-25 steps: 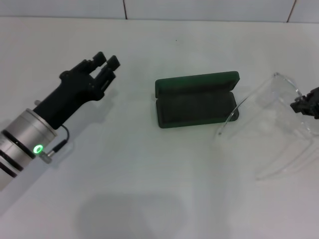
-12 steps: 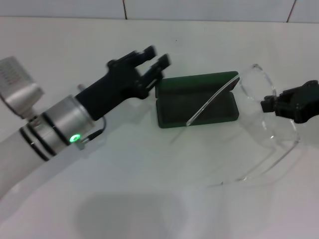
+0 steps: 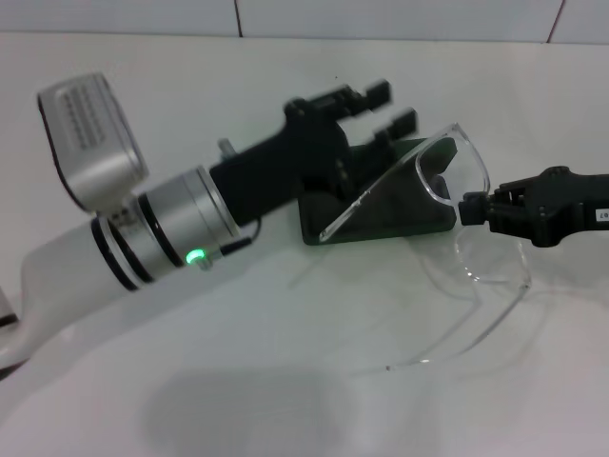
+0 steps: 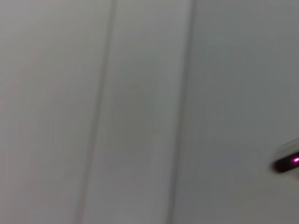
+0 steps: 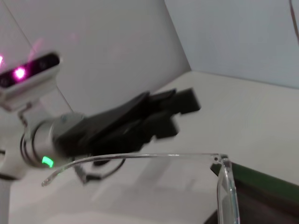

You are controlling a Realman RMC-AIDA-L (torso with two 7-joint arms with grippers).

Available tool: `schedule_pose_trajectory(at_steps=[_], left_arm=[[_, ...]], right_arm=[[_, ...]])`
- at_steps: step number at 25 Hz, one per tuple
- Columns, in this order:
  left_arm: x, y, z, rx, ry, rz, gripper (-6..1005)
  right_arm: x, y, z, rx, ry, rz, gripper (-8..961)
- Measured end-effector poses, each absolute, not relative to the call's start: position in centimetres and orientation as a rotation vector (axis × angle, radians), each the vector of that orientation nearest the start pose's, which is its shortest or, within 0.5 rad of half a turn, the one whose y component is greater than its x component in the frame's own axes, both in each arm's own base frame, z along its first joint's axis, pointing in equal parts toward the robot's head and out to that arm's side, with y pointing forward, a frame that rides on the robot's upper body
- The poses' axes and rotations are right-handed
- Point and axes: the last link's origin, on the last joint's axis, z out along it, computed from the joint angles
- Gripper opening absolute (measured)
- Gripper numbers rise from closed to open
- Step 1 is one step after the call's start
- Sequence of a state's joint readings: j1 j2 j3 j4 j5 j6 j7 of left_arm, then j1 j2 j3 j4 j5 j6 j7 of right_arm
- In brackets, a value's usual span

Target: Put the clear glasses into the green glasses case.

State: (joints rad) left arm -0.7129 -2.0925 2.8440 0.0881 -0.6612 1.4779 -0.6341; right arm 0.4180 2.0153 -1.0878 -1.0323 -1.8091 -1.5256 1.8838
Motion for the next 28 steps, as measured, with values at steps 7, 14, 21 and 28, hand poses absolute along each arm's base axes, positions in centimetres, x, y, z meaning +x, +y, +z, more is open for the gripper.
schedule_pose_trajectory(at_steps=[7, 14, 21, 28], left_arm=[[-17.4, 30.0, -8.9, -2.482, -0.212, -1.390, 419], [-17.6, 29.6, -9.0, -2.455, -0.191, -1.389, 420], [-17.5, 29.5, -9.0, -2.425, -0.162, -1.388, 420], [-17.7, 29.7, -8.5, -2.372, -0.190, -1.407, 420]], right_arm=[[21.8, 34.1, 2.5, -2.779, 0.864, 0.666, 118], [21.2, 34.6, 2.1, -2.788, 0.868, 0.693, 118], [21.1, 34.5, 2.0, -2.794, 0.881, 0.713, 118], [21.7, 34.2, 2.1, -2.796, 0.916, 0.701, 117]])
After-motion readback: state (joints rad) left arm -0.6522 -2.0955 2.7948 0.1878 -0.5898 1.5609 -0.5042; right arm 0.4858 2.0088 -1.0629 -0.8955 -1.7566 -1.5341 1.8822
